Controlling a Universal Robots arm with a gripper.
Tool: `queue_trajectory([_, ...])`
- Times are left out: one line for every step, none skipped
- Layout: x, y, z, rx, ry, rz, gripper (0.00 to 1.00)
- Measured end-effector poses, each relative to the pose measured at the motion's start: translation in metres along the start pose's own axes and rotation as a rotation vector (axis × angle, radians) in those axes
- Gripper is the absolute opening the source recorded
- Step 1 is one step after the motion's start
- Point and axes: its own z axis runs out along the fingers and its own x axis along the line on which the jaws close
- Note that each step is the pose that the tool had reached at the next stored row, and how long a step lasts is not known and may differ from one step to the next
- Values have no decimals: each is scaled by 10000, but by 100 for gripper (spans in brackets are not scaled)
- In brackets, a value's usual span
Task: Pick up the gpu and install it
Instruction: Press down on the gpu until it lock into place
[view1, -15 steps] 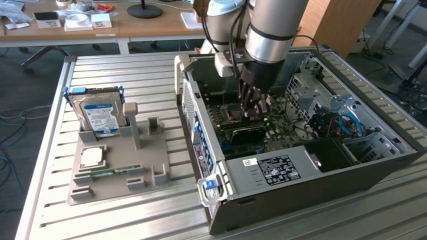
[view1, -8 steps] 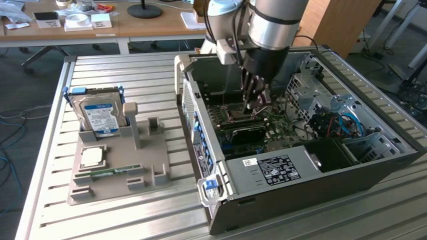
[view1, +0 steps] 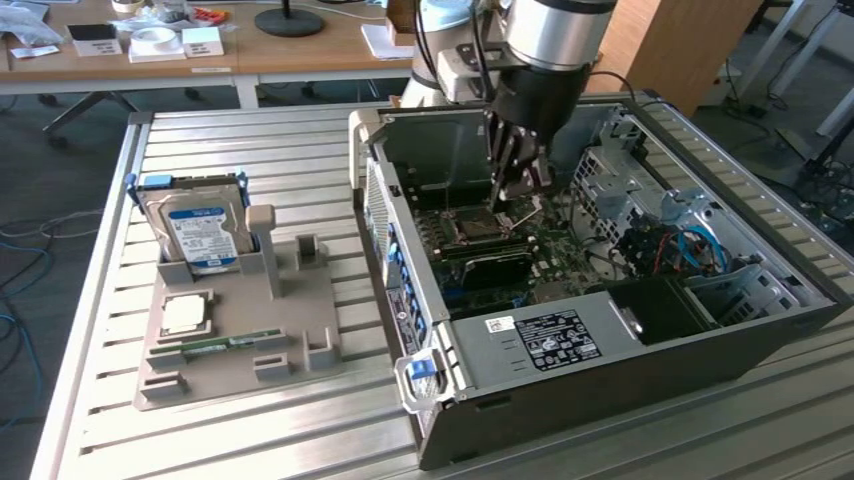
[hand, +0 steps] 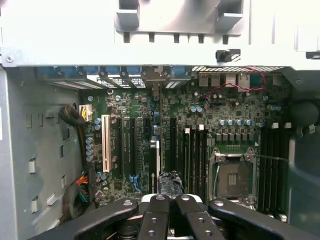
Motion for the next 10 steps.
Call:
queue_trajectory([-1,-1,-20,0,-1,0,11])
queue_trajectory([-1,-1,-37,0,0,1,11])
queue_trajectory([-1,-1,-49,0,1,1,11])
queue_trajectory([-1,-1,-55,0,0,1,11])
queue_trajectory([-1,-1,-55,1,-2,1,11])
queue_trajectory([-1,-1,-55,1,-1,1,11])
queue_trajectory([-1,-1,-56,0,0,1,11])
queue_trajectory([-1,-1,-56,0,0,1,11])
queue_trajectory([-1,-1,-56,0,0,1,11])
queue_trajectory([-1,-1,-56,0,0,1,11])
